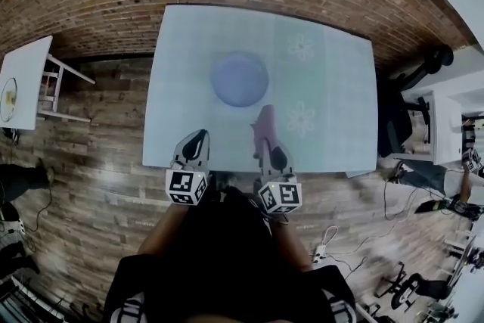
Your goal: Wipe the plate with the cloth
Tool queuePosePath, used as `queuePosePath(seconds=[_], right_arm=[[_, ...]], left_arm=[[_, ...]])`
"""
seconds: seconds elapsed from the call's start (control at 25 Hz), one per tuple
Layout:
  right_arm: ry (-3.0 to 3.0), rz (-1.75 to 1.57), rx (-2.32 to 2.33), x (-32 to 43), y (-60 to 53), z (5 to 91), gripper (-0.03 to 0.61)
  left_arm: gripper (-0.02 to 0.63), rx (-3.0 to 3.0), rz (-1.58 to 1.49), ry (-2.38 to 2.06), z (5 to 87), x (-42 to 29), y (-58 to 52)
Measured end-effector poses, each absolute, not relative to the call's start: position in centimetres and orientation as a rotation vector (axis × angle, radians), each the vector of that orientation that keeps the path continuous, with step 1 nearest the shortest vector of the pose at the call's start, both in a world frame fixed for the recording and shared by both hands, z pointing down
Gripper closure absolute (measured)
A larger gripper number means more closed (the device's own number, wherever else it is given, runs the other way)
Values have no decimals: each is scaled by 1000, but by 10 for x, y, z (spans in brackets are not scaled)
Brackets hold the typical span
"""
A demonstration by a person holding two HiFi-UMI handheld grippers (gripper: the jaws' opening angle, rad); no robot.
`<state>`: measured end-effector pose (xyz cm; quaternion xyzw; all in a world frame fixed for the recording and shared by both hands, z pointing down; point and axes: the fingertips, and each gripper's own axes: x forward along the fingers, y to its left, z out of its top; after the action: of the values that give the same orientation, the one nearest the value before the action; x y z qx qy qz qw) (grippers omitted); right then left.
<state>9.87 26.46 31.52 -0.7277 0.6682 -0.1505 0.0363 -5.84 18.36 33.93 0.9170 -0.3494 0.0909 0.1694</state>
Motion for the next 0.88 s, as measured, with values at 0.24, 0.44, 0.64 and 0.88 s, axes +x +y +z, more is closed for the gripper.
queuePosePath(seconds=[0.24, 0.44, 0.64, 0.88], right_arm=[[2012, -483, -2316, 111, 221, 321, 508], [2044, -487, -2329, 117, 190, 327, 508], [2135, -540, -2281, 132, 164, 344, 508], [2291, -596, -2149, 149, 127, 369, 508]], left_arm=[[571, 2611, 285, -913, 351, -42, 130], [570, 2555, 360, -901, 381, -36, 98], [569, 2453, 408, -949, 413, -18, 83], [569, 2306, 485, -1052, 460, 5, 54]])
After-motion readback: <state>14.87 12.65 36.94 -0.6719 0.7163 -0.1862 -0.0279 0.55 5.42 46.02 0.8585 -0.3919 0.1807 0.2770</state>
